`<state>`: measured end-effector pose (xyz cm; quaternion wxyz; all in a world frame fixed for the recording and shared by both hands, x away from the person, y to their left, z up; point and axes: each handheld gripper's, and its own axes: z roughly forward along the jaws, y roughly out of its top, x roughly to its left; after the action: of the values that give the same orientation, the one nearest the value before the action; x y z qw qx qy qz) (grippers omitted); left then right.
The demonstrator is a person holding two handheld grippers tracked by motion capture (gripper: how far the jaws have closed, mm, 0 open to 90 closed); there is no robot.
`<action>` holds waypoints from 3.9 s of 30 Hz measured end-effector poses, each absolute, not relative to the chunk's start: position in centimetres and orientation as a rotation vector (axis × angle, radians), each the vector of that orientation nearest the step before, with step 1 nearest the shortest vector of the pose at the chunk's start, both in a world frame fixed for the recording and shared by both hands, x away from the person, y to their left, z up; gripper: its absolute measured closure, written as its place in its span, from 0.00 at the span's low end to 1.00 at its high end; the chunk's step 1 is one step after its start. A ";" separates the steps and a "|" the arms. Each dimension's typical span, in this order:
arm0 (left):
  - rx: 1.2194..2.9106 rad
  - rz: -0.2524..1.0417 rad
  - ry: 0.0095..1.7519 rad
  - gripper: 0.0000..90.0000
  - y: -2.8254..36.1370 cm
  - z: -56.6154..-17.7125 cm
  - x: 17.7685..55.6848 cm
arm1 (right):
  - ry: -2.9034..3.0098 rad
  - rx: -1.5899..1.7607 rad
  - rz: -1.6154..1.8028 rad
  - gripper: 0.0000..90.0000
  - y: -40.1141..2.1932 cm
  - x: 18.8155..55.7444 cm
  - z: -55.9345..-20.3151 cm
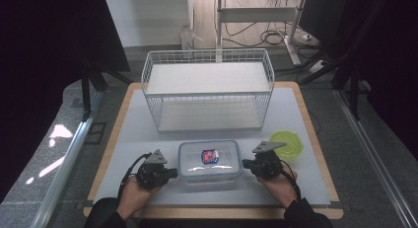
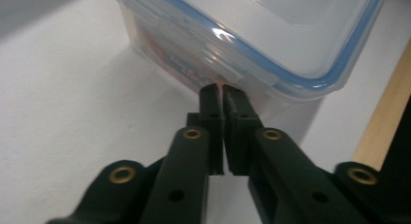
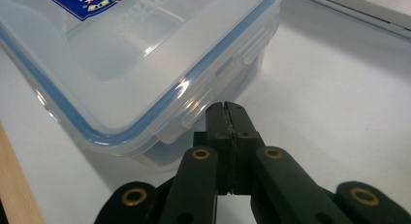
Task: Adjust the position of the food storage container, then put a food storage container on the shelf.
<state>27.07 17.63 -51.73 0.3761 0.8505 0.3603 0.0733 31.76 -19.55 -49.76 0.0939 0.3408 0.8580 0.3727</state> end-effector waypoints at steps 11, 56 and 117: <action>2.150 0.338 0.948 0.27 19.5 -51.4 27.0 | 2.467 0.999 1.133 0.67 -21.4 31.4 -48.6; 1.990 -0.202 0.875 0.00 17.1 -52.3 32.8 | 2.803 1.154 1.303 0.04 -17.0 36.0 -49.6; 1.821 -0.031 0.930 0.59 19.1 -48.1 29.2 | 2.544 1.247 1.546 0.56 -20.1 32.0 -46.2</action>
<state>29.24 19.06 -48.11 0.5215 0.7598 0.3880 -0.0127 31.99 -20.06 -46.19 -0.0428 0.3861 0.7874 0.4786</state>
